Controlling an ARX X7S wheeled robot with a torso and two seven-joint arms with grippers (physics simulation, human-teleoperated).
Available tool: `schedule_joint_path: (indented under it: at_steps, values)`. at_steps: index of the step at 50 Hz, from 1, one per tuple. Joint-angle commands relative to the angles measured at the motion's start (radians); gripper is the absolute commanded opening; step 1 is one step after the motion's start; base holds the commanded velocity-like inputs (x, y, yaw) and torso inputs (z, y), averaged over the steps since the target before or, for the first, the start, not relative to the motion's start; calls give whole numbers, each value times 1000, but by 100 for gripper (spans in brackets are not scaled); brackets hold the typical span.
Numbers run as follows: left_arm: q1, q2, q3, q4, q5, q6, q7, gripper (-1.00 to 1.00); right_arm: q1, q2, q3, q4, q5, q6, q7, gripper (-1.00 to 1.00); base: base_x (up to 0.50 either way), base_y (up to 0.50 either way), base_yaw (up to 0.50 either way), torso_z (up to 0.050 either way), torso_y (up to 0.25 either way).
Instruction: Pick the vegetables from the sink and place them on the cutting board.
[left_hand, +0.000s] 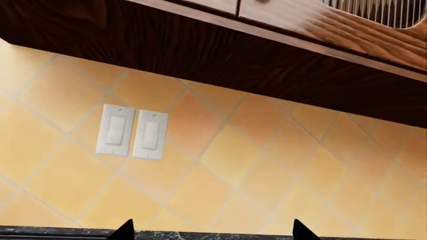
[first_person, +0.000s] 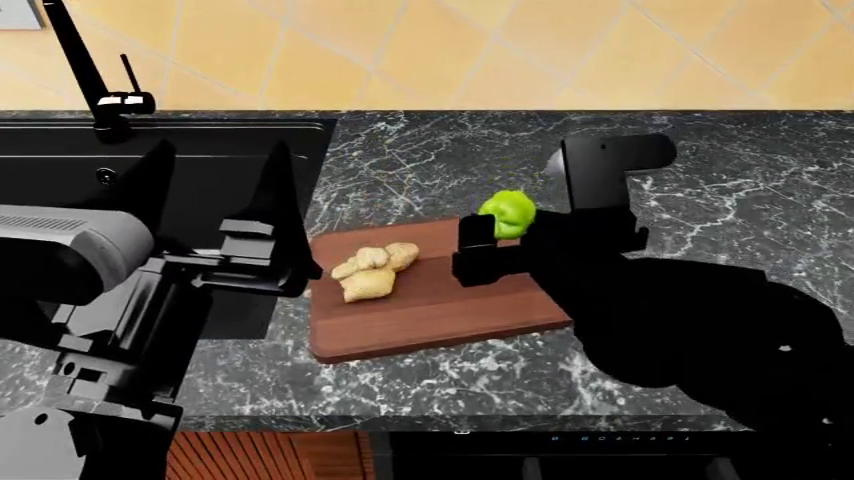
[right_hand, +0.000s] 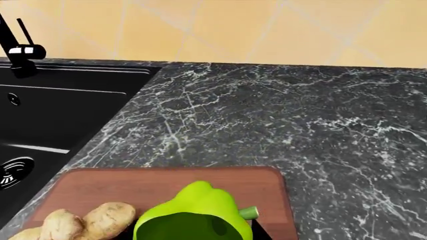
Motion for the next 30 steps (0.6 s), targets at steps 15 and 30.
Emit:
schedule_joint_path:
  at_steps: [15, 30]
  values:
    - [-2, 9, 15, -15, -2, -5, 15, 100, -69, 0, -13, 34, -31, -14, -48, -100, 0, 0, 0, 1, 1]
    - [-3, 9, 18, -18, -10, -4, 22, 100, -17, 31, 7, -69, -65, -6, 30, 100, 0, 0, 0, 0, 0]
